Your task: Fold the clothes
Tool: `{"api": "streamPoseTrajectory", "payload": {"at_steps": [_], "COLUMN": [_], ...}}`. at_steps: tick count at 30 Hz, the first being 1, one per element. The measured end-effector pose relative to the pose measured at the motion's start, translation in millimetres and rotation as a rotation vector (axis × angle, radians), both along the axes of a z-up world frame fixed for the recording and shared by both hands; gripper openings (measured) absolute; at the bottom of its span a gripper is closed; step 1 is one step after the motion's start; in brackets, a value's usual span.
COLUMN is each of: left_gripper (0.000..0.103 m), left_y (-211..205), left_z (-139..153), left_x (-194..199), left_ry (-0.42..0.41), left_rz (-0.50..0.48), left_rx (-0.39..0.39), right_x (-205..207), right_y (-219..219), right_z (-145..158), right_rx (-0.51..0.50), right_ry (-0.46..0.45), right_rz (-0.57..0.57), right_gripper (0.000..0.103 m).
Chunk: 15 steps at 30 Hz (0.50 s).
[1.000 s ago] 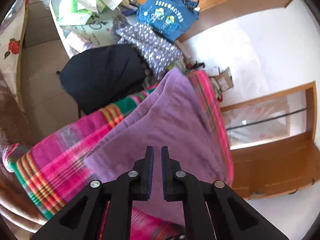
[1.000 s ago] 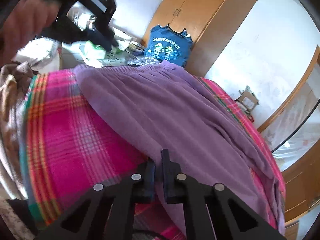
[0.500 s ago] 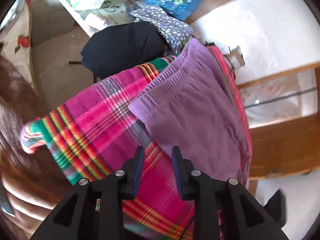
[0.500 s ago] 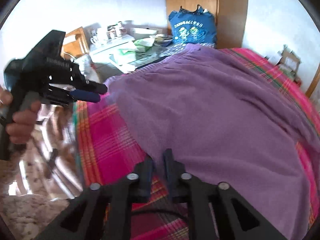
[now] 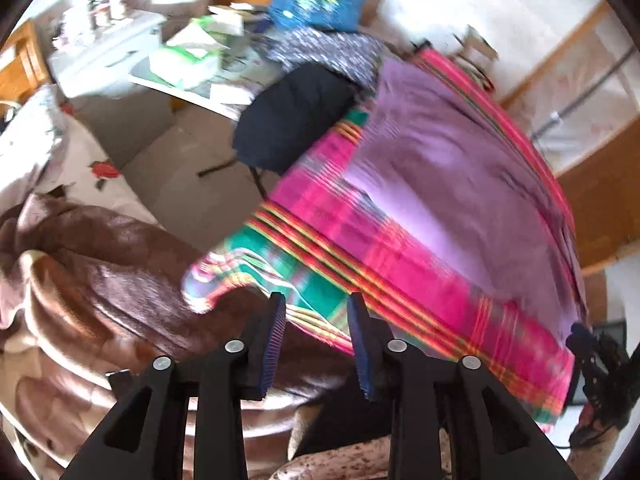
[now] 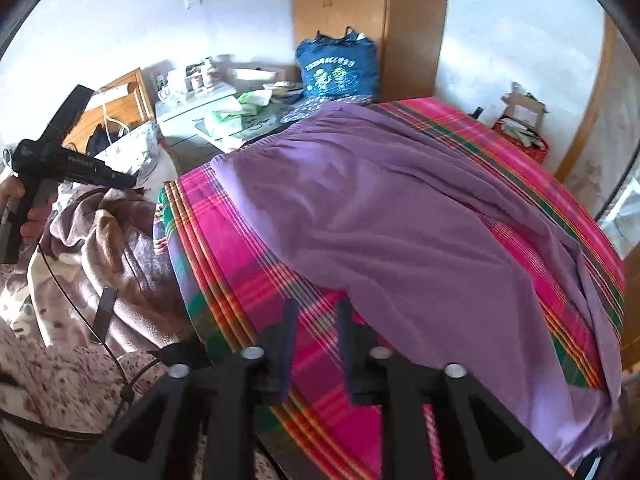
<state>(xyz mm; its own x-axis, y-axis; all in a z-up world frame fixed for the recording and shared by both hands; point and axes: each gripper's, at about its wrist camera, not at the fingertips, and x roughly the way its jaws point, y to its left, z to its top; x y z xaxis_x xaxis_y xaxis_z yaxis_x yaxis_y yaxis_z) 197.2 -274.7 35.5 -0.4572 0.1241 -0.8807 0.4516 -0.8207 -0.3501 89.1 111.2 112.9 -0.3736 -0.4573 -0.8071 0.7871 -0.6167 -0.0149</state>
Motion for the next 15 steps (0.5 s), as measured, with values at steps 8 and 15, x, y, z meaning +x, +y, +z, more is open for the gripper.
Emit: {"api": "streamPoseTrajectory", "payload": {"at_steps": [8, 15], "left_gripper": [0.034, 0.05], "left_y": [37, 8], "left_z": [-61, -62], "left_x": [-53, -62], "left_ry": [0.048, 0.119], "left_rz": [-0.048, 0.122], "left_rx": [0.317, 0.396], "right_x": [-3, -13], "right_y": [-18, -29], "right_z": [-61, -83], "right_rx": [0.168, 0.267], "right_ry": [0.191, 0.315], "right_rz": [-0.023, -0.013], "right_gripper": [0.038, 0.038]}}
